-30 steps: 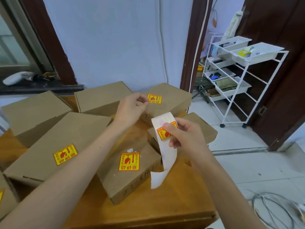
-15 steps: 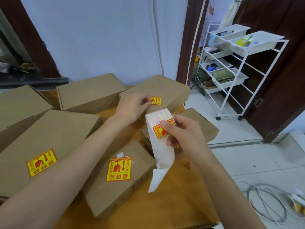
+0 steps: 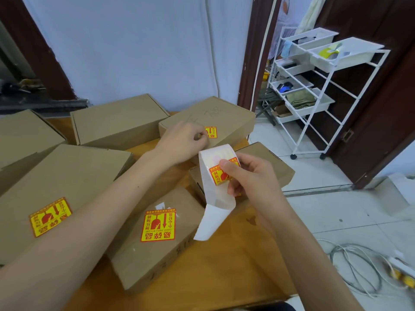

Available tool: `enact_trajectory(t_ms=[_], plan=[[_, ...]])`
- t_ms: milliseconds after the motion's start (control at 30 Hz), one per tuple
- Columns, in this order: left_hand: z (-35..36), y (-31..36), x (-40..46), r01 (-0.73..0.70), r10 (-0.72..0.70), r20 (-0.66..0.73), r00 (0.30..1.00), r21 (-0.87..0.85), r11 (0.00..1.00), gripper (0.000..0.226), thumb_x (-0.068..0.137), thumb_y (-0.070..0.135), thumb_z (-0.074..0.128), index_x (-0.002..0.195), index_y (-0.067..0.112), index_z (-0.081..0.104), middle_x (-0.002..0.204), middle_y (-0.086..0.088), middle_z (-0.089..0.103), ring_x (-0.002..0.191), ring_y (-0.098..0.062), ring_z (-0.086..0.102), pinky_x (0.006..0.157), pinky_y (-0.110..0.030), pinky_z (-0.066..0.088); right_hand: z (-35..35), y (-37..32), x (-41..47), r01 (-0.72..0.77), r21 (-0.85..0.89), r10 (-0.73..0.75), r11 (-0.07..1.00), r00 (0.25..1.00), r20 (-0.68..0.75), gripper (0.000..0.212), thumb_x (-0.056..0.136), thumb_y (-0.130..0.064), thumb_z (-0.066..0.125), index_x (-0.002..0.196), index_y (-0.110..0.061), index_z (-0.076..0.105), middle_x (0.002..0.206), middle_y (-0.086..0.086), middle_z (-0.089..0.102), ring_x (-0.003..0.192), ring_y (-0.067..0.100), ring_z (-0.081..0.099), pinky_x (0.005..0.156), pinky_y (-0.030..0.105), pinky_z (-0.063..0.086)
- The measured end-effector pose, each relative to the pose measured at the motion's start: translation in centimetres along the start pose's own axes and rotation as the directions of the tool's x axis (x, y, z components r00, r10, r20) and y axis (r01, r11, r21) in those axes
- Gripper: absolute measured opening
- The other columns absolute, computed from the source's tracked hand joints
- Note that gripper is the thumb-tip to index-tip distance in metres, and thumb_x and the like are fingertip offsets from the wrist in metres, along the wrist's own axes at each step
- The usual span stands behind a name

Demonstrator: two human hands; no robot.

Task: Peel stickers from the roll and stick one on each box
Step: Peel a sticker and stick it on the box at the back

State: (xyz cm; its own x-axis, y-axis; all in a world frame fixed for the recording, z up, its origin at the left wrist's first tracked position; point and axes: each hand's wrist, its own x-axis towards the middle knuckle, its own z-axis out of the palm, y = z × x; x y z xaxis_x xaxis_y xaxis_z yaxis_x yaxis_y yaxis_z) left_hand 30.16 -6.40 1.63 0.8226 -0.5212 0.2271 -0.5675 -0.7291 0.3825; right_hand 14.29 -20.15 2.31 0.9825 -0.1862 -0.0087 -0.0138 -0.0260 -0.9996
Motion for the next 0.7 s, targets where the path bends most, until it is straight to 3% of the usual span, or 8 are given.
enact_trajectory(t_ms=[133, 233, 300, 400, 567, 700], plan=[[-2.1, 2.4, -2.5, 0.028, -0.019, 0.054, 0.998, -0.187, 0.982, 0.024, 0.094, 0.024, 0.046, 0.097, 0.023, 0.070, 0.087, 0.004, 0.074, 0.083, -0.015, 0.066, 0.078, -0.041, 0.053, -0.1, -0.1, -1.0, -0.017, 0.035, 0.018, 0.999, 0.999, -0.032, 0.016, 0.088, -0.023, 0.065, 0.098, -0.014, 0.073, 0.071, 0.001, 0.070, 0.047, 0.009, 0.052, 0.050, 0.021, 0.046], [-4.5, 4.8, -6.2, 0.030, -0.067, -0.076, 0.995, -0.414, 0.910, 0.024, 0.097, 0.023, 0.047, 0.103, 0.023, 0.071, 0.084, 0.010, 0.074, 0.083, -0.006, 0.068, 0.084, -0.034, 0.052, 0.2, -0.6, -2.5, -0.016, 0.067, 0.018, 0.998, 0.999, -0.028, 0.012, 0.088, -0.021, 0.065, 0.095, -0.015, 0.074, 0.069, 0.001, 0.068, 0.044, 0.009, 0.049, 0.048, 0.019, 0.044], [-5.7, 6.3, -8.9, -0.037, -0.058, -0.185, 0.981, -0.471, 0.881, 0.020, 0.096, 0.022, 0.051, 0.100, 0.023, 0.071, 0.089, 0.011, 0.073, 0.086, -0.006, 0.066, 0.082, -0.029, 0.052, 0.4, -0.9, -3.5, -0.018, 0.060, 0.020, 0.998, 0.999, -0.030, 0.011, 0.088, -0.022, 0.066, 0.093, -0.018, 0.074, 0.070, 0.001, 0.069, 0.044, 0.008, 0.049, 0.049, 0.019, 0.044], [-6.2, 7.6, -12.6, -0.122, 0.042, -0.194, 0.980, -0.420, 0.899, 0.015, 0.088, 0.026, 0.061, 0.100, 0.029, 0.070, 0.100, 0.016, 0.068, 0.094, -0.006, 0.061, 0.083, -0.026, 0.048, 0.8, -1.6, -4.7, -0.026, 0.061, 0.027, 0.998, 0.999, -0.022, 0.015, 0.087, -0.024, 0.066, 0.097, -0.016, 0.074, 0.071, 0.001, 0.068, 0.046, 0.010, 0.049, 0.049, 0.019, 0.043], [-5.6, 7.6, -17.0, -0.172, 0.140, -0.124, 0.982, -0.299, 0.939, 0.034, 0.083, 0.032, 0.068, 0.116, 0.039, 0.060, 0.126, 0.022, 0.052, 0.120, -0.005, 0.044, 0.101, -0.023, 0.034, 1.3, -2.9, -7.2, -0.031, 0.100, 0.028, 0.995, 0.999, 0.028, 0.017, 0.089, -0.026, 0.064, 0.096, -0.013, 0.074, 0.063, -0.003, 0.062, 0.045, 0.011, 0.045, 0.044, 0.018, 0.038], [-5.4, 7.7, -19.2, -0.190, 0.156, -0.164, 0.974, -0.217, 0.957, 0.050, 0.082, 0.031, 0.071, 0.128, 0.036, 0.053, 0.134, 0.023, 0.044, 0.124, 0.001, 0.037, 0.100, -0.011, 0.027, 1.5, -3.6, -8.5, -0.249, 0.356, 0.181, 0.901, 0.960, 0.214, 0.013, 0.089, -0.023, 0.063, 0.086, -0.014, 0.071, 0.061, -0.003, 0.060, 0.041, 0.006, 0.040, 0.039, 0.017, 0.035]])
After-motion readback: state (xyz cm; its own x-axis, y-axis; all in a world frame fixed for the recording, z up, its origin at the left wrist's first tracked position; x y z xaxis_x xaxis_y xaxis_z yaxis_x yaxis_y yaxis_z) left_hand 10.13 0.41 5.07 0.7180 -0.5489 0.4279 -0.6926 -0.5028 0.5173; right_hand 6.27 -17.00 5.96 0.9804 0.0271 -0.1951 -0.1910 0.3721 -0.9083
